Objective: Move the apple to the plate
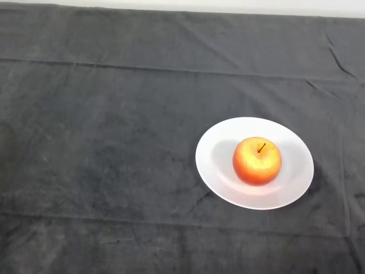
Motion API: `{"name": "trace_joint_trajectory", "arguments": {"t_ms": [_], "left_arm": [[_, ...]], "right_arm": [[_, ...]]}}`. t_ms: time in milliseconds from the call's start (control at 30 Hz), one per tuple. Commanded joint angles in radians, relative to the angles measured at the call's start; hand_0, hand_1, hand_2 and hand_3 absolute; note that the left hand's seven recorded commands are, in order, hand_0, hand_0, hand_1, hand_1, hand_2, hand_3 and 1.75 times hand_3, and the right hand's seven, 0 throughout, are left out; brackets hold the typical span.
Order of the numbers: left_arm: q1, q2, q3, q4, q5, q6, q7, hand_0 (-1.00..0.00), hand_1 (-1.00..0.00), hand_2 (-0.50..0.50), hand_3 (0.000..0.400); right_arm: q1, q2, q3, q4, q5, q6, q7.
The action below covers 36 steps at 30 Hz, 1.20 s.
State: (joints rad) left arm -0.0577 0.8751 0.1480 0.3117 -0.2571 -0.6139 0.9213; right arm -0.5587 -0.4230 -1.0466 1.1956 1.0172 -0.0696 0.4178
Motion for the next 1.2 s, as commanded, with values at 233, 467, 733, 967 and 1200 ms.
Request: {"name": "trace_joint_trajectory", "arguments": {"t_ms": [233,467,733,967,1200], "left_arm": [[-0.019,-0.045,0.088,-0.046,0.027,0.025,-0.043,0.0,0.0,0.0,0.0],[-0.026,-0.073,0.117,-0.052,0.043,0.038,-0.078,0.0,0.0,0.0,0.0],[-0.04,-0.105,0.144,-0.048,0.063,0.046,-0.115,0.0,0.0,0.0,0.0],[-0.051,-0.128,0.167,-0.046,0.077,0.056,-0.148,0.0,0.0,0.0,0.0],[-0.057,-0.149,0.19,-0.051,0.089,0.067,-0.176,0.0,0.0,0.0,0.0]], "right_arm": [[0.006,-0.003,-0.0132,-0.016,0.0111,-0.003,0.0024],[0.006,-0.002,-0.0129,-0.018,0.0109,-0.003,0.0015],[0.007,-0.001,-0.0125,-0.019,0.0106,-0.003,0.0004],[0.007,-0.001,-0.0121,-0.021,0.0105,-0.002,-0.0006],[0.007,0.0,-0.0118,-0.023,0.0104,-0.002,-0.0015]]}}
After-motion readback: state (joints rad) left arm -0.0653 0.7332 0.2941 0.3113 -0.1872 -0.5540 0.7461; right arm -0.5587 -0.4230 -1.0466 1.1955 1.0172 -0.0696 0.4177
